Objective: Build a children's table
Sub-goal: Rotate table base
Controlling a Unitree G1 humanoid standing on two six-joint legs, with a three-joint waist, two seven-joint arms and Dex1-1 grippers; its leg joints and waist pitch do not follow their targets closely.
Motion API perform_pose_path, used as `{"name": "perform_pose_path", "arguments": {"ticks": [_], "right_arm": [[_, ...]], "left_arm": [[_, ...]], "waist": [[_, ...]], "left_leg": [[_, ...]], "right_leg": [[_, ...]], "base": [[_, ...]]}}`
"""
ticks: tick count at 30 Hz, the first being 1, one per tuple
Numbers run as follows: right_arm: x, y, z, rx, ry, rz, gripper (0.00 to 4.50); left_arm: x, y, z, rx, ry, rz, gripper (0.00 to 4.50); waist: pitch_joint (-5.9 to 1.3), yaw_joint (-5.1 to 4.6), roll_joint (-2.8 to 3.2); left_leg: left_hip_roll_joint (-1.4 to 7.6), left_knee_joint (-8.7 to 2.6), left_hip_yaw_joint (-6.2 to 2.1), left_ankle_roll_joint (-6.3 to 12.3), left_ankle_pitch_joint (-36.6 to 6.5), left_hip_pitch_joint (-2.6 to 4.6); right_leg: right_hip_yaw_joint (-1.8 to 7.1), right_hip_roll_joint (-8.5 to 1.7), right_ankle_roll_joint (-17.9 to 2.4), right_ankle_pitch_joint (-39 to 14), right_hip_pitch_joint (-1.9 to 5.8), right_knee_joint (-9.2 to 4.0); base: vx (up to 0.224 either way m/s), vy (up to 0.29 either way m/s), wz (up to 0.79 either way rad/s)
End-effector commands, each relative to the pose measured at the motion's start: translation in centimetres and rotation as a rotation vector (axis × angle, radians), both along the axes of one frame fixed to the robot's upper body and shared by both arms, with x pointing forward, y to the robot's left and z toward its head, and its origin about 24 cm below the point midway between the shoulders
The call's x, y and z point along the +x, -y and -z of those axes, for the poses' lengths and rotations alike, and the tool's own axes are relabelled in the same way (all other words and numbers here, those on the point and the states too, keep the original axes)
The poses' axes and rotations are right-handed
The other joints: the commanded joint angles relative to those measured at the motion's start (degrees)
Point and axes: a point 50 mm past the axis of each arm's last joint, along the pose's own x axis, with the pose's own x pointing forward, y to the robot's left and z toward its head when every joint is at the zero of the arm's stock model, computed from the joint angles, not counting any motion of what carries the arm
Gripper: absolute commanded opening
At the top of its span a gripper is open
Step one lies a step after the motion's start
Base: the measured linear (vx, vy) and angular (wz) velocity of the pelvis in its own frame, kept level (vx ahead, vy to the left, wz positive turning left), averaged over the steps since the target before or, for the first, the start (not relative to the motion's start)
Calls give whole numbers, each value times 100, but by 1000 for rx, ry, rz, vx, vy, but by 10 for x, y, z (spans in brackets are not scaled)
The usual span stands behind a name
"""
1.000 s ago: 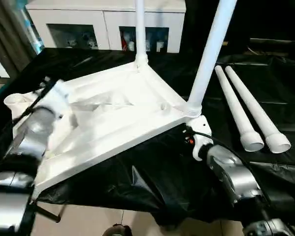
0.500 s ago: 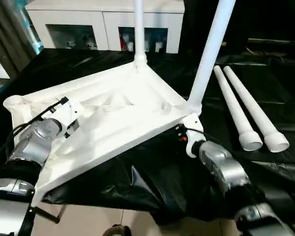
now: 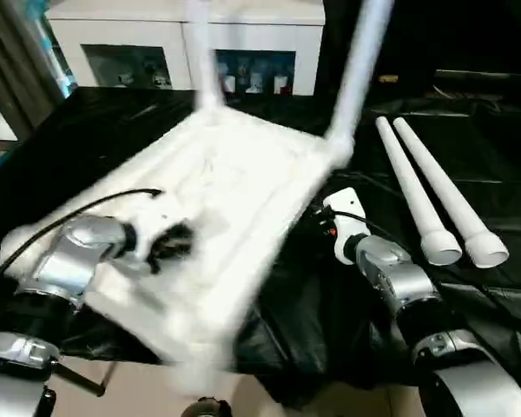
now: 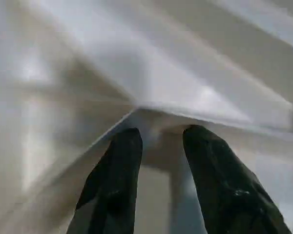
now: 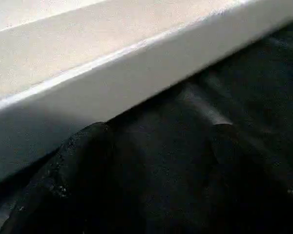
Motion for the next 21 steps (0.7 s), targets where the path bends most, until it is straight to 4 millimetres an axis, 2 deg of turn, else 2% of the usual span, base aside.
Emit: {"name": "perform_pose_path", "arguments": {"ticks": [1,3,4,5,6,7,9,12,13,16,21], "right_arm": [[4,-15,-8,20,35,-62,376],[3,-13,-7,15,38,-62,376],[3,-13,-7,15,38,-62,376],[3,-12,-7,14,39,-63,376],[3,-11,-7,8,44,-64,376],[3,-10,-8,4,47,-63,376],[3,-8,-8,-1,54,-61,376],[5,-5,-10,-7,70,-55,376],[5,-3,-12,-11,80,-52,376],[6,3,-16,-16,102,-41,376],[9,10,-23,-19,136,-24,376]], "left_arm": [[3,24,-11,-60,30,114,180],[10,31,-10,-56,43,134,180],[11,32,-10,-56,43,137,180],[13,37,-10,-63,39,151,180],[18,43,-10,-59,54,153,180],[22,46,-10,-55,69,145,180],[29,50,-11,-47,105,112,180],[40,54,-14,-39,169,33,180],[46,55,-15,-29,200,-1,180],[55,57,-18,-11,261,-67,180],[67,60,-22,-11,361,-201,180]], "waist": [[-466,-11,22],[-467,-18,41],[-470,-15,19],[-479,-6,27],[-472,-17,55],[-483,-17,52],[-490,-13,85],[-485,-22,65],[-479,-20,76],[-476,-19,50],[-506,4,18]], "left_leg": [[321,-404,-205,-177,-1273,282],[312,-394,-202,-135,-1217,278],[301,-384,-197,-122,-1203,282],[312,-384,-204,-120,-1195,284],[301,-379,-194,-109,-1213,283],[305,-374,-199,-110,-1203,294],[309,-372,-212,-118,-1288,292],[302,-365,-209,-106,-1370,297],[300,-365,-217,-109,-1456,286],[304,-375,-245,-128,-1580,273],[296,-315,-232,115,-1216,260]], "right_leg": [[181,-334,-1425,-146,174,-289],[176,-321,-1428,-106,178,-289],[177,-311,-1422,-78,184,-295],[175,-320,-1433,-47,189,-281],[174,-308,-1439,-26,178,-296],[169,-298,-1454,64,185,-290],[161,-308,-1470,128,195,-275],[162,-302,-1489,135,199,-292],[166,-316,-1488,29,202,-307],[167,-335,-1436,-183,224,-327],[161,-328,-1520,227,239,-289]], "base": [[0,0,0],[0,0,0],[0,0,0],[0,0,0],[0,0,0],[0,0,0],[0,0,0],[0,0,0],[0,0,0],[0,0,0],[0,0,0]]}}
